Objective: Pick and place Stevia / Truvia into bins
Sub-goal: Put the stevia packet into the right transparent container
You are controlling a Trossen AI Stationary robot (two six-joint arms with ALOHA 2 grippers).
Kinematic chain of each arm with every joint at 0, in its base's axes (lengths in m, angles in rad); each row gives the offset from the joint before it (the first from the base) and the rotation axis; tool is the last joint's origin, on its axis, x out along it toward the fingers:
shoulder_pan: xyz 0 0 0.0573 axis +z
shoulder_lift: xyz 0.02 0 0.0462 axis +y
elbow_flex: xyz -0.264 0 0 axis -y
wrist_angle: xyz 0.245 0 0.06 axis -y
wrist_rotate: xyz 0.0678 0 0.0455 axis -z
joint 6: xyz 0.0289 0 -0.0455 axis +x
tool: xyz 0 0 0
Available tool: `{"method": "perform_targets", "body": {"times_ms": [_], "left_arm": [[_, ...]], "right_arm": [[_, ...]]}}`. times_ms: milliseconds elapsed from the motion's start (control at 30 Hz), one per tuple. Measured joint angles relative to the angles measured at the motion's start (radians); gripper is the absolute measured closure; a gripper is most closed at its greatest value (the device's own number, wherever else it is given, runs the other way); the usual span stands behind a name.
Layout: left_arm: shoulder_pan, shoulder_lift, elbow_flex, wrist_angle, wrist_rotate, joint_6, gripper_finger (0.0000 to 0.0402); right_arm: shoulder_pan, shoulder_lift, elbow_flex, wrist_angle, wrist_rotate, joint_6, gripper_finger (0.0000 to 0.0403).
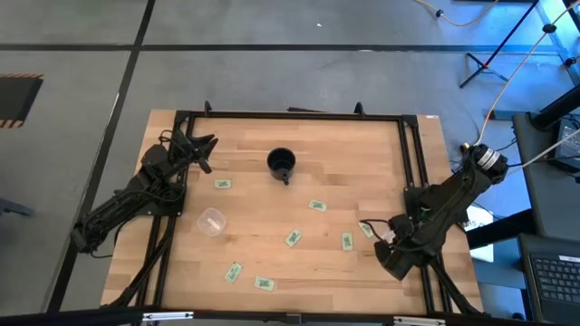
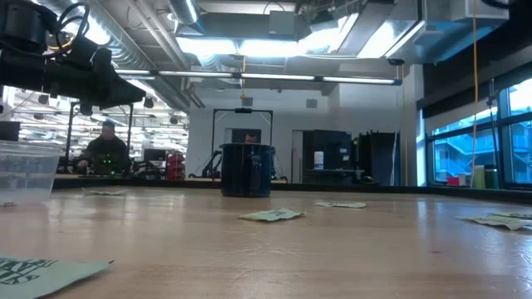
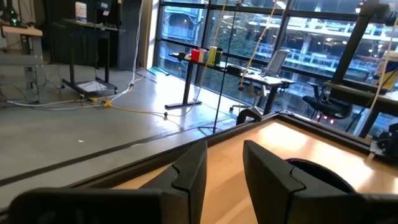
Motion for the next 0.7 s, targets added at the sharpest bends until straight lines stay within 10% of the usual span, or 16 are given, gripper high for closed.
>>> {"method": "perform_targets", "body": {"times_ms": [700], "left_arm": [[0.000, 0.000, 0.000, 0.052, -0.068, -0.006, 0.0302]], "right_arm": [[-0.001, -0.008, -0.104, 0.100, -0.001, -0.025, 0.0371]]}}
